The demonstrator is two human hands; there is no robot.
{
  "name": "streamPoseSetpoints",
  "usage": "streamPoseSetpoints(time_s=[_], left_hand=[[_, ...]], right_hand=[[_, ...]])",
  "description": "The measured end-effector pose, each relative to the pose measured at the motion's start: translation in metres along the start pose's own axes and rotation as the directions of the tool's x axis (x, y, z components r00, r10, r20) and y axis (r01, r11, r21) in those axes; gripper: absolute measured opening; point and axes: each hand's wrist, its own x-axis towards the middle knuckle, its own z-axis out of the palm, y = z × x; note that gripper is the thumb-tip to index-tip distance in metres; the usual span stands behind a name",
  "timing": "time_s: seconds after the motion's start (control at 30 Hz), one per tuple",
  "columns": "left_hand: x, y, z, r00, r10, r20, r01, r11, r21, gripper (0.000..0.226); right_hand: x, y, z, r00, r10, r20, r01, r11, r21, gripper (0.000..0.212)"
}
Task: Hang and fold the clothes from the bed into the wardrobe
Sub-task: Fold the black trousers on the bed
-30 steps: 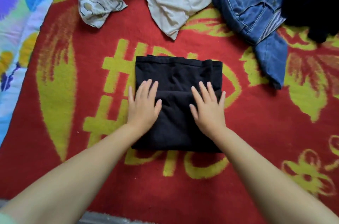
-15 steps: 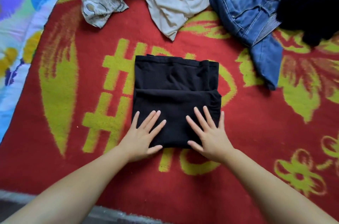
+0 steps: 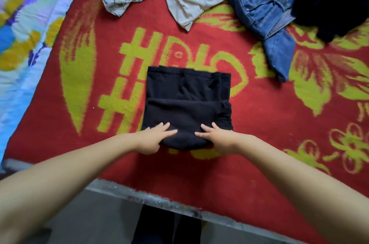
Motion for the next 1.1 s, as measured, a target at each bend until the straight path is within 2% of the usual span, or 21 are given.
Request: streamPoseSetpoints(time_s=[0.03, 0.1, 0.13, 0.2, 0.3, 0.37, 0.4, 0.43, 0.5, 0.57, 0.6, 0.67, 0.73, 0.83, 1.0, 1.07, 1.1], left_hand=[[-0.013, 0.003, -0.007, 0.995, 0.024, 0.093, -0.015, 0.995, -0.099, 0.079], [-0.034, 0.003, -0.033, 0.977, 0.026, 0.211, 0.030, 0.967, -0.254, 0.064], [-0.038, -0.001, -0.051, 0.975, 0.028, 0.221, 0.043, 0.949, -0.312, 0.053], [-0.035, -0.015, -0.089, 0.982, 0.022, 0.185, 0.060, 0.902, -0.428, 0.037], [-0.013, -0.041, -0.143, 0.998, -0.037, 0.053, 0.058, 0.869, -0.491, 0.034], [0.012, -0.062, -0.167, 0.994, -0.094, -0.057, 0.054, 0.869, -0.492, 0.028], [0.026, -0.071, -0.173, 0.980, -0.148, -0.129, 0.077, 0.895, -0.440, 0.026], [0.040, -0.077, -0.174, 0.954, -0.206, -0.216, 0.121, 0.929, -0.350, 0.027], [0.066, -0.079, -0.158, 0.863, -0.283, -0.419, 0.227, 0.957, -0.180, 0.044], [0.085, -0.065, -0.127, 0.738, -0.252, -0.626, 0.260, 0.962, -0.080, 0.057], [0.092, -0.053, -0.107, 0.690, -0.216, -0.691, 0.258, 0.965, -0.044, 0.059], [0.103, -0.029, -0.067, 0.641, -0.156, -0.751, 0.258, 0.966, 0.019, 0.059], [0.109, -0.020, -0.039, 0.614, -0.154, -0.774, 0.256, 0.967, 0.011, 0.060], [0.112, -0.049, -0.026, 0.600, -0.198, -0.775, 0.234, 0.970, -0.066, 0.061], [0.094, -0.102, -0.021, 0.619, -0.321, -0.717, 0.336, 0.933, -0.127, 0.060], [0.080, -0.101, -0.020, 0.587, -0.304, -0.751, 0.324, 0.937, -0.127, 0.062], [0.073, -0.095, -0.017, 0.585, -0.237, -0.776, 0.287, 0.955, -0.076, 0.065]], right_hand=[[-0.014, 0.001, -0.007, 0.998, -0.041, 0.057, 0.039, 0.998, 0.039, 0.072], [-0.042, 0.004, -0.030, 0.995, -0.079, 0.059, 0.064, 0.972, 0.228, 0.067], [-0.050, 0.008, -0.044, 0.995, -0.095, 0.021, 0.082, 0.940, 0.332, 0.058], [-0.055, 0.021, -0.075, 0.993, -0.075, -0.088, 0.104, 0.913, 0.395, 0.045], [-0.030, 0.044, -0.116, 0.948, 0.059, -0.314, 0.072, 0.918, 0.390, 0.036], [0.000, 0.058, -0.130, 0.841, 0.184, -0.509, 0.045, 0.913, 0.405, 0.039], [0.016, 0.061, -0.132, 0.771, 0.249, -0.587, 0.019, 0.911, 0.411, 0.040], [0.031, 0.062, -0.132, 0.709, 0.302, -0.637, -0.024, 0.914, 0.406, 0.040], [0.061, 0.054, -0.120, 0.632, 0.361, -0.686, -0.148, 0.925, 0.350, 0.042], [0.087, 0.031, -0.101, 0.569, 0.305, -0.763, -0.221, 0.951, 0.216, 0.046], [0.098, 0.017, -0.091, 0.557, 0.251, -0.791, -0.208, 0.965, 0.159, 0.049], [0.115, -0.006, -0.070, 0.575, 0.155, -0.803, -0.174, 0.983, 0.065, 0.054], [0.126, -0.005, -0.052, 0.597, 0.172, -0.784, -0.206, 0.977, 0.058, 0.056], [0.126, 0.028, -0.037, 0.544, 0.333, -0.770, -0.290, 0.936, 0.200, 0.055], [0.092, 0.078, -0.023, 0.580, 0.595, -0.556, -0.349, 0.798, 0.491, 0.054], [0.073, 0.080, -0.018, 0.568, 0.547, -0.615, -0.365, 0.837, 0.407, 0.055], [0.065, 0.074, -0.015, 0.566, 0.450, -0.691, -0.312, 0.892, 0.326, 0.056]])
